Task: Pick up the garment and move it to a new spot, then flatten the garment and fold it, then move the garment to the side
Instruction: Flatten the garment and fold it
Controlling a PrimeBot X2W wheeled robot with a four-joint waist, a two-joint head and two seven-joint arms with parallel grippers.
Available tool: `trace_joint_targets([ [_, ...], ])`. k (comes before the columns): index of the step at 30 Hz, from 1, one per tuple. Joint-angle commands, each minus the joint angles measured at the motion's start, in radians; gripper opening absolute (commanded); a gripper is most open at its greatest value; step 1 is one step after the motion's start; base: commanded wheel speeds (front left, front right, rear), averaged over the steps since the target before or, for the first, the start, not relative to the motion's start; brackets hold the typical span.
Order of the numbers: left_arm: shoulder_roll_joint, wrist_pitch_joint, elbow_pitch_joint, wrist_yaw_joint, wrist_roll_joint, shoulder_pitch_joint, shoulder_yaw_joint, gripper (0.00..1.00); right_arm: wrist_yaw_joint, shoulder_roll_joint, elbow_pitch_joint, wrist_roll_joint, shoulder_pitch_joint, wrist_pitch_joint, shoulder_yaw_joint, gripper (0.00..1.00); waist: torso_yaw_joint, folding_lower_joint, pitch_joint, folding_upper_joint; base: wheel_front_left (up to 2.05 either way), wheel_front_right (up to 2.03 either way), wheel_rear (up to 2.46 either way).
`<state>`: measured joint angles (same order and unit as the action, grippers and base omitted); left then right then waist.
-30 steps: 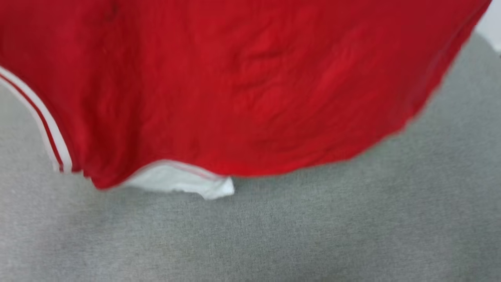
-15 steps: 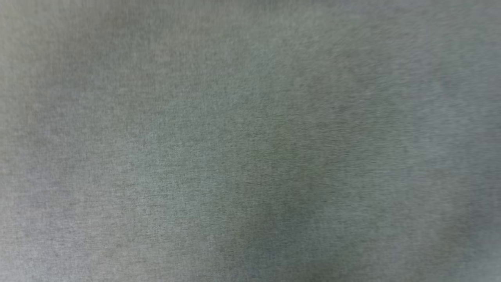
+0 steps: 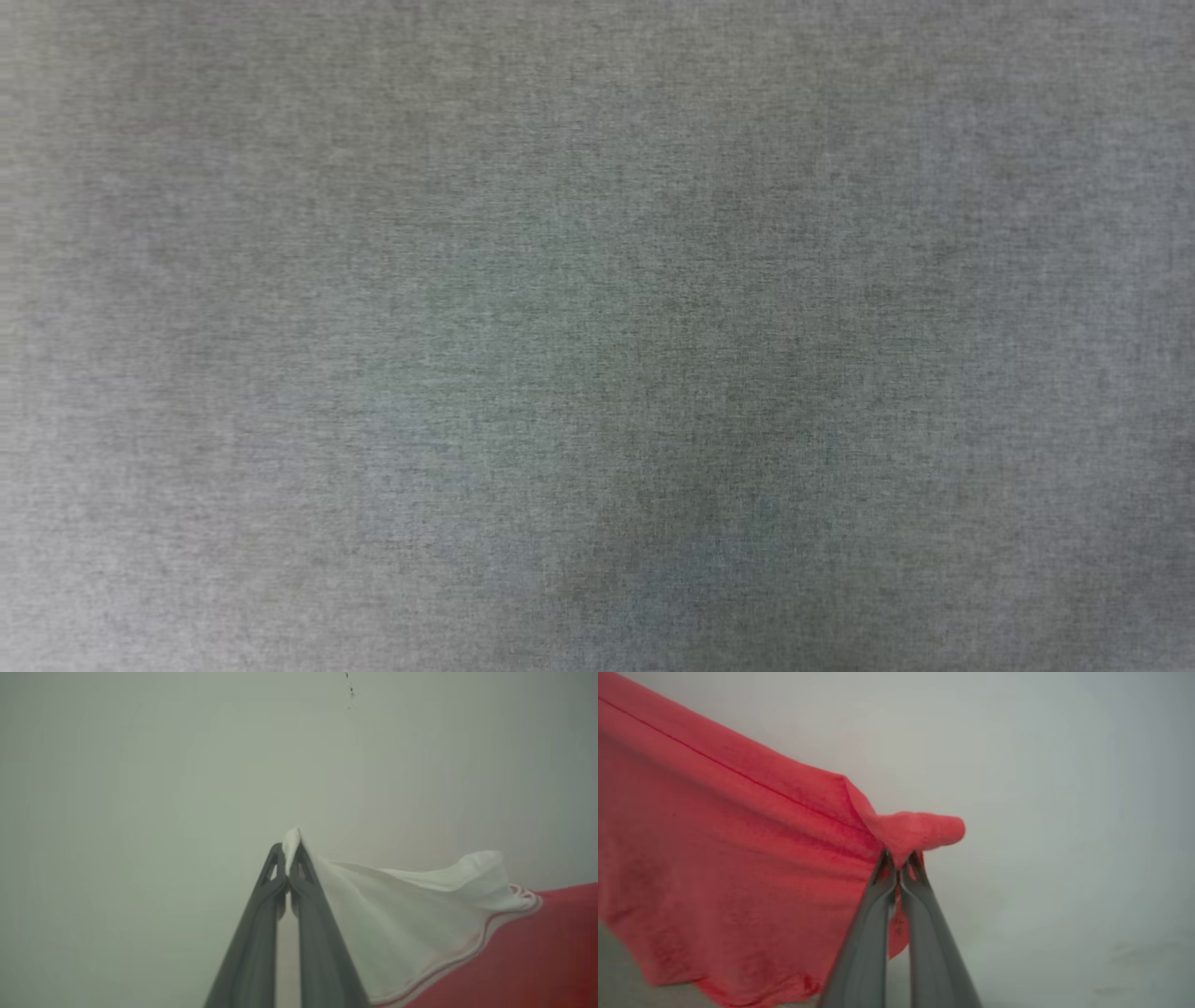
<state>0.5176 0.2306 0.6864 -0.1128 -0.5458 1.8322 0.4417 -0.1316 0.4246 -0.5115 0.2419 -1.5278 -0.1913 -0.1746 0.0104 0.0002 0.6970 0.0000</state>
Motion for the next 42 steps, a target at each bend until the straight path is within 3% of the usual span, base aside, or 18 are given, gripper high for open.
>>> trace_joint_targets([
  [1,-0.027,0.02,0.017,-0.005,-0.009,-0.089,0.017,0.0,0.002,0.007,-0.035,0.0,0.059,0.028,-0.013,0.0,0.014,-0.0002,-0.02,0.0,0.0,0.0,0.0],
  [4,-0.047,0.03,0.02,-0.007,-0.022,-0.168,0.021,0.0,0.002,0.009,-0.062,0.006,0.112,0.043,-0.031,0.0,0.028,-0.0002,-0.036,0.0,0.0,0.0,0.0],
  [7,-0.09,0.035,0.002,-0.011,-0.017,-0.371,0.048,0.0,0.001,0.003,-0.111,0.03,0.239,0.08,-0.058,0.0,0.048,-0.0002,-0.099,0.0,0.0,0.0,0.0],
  [16,-0.086,0.037,-0.119,-0.014,-0.028,-0.89,0.073,0.0,0.002,0.042,-0.107,0.183,0.598,0.112,-0.187,0.0,0.076,-0.0002,-0.292,0.0,0.0,0.0,0.0],
  [23,-0.003,-0.011,-0.241,0.0,-0.057,-1.242,0.126,0.0,0.002,0.13,-0.035,0.315,0.841,0.134,-0.286,0.0,0.093,-0.0002,-0.423,0.0,0.0,0.0,0.0],
  [30,0.12,-0.141,-0.429,0.056,-0.098,-1.503,0.155,0.0,0.002,0.192,0.04,0.395,1.03,0.144,-0.315,0.0,0.099,-0.0002,-0.519,0.0,0.0,0.0,0.0],
  [42,0.219,-0.299,-0.742,0.178,-0.238,-1.843,0.173,0.0,0.002,0.205,0.177,0.477,1.434,0.063,-0.216,0.0,0.092,-0.0002,-0.642,0.0,0.0,0.0,0.0],
])
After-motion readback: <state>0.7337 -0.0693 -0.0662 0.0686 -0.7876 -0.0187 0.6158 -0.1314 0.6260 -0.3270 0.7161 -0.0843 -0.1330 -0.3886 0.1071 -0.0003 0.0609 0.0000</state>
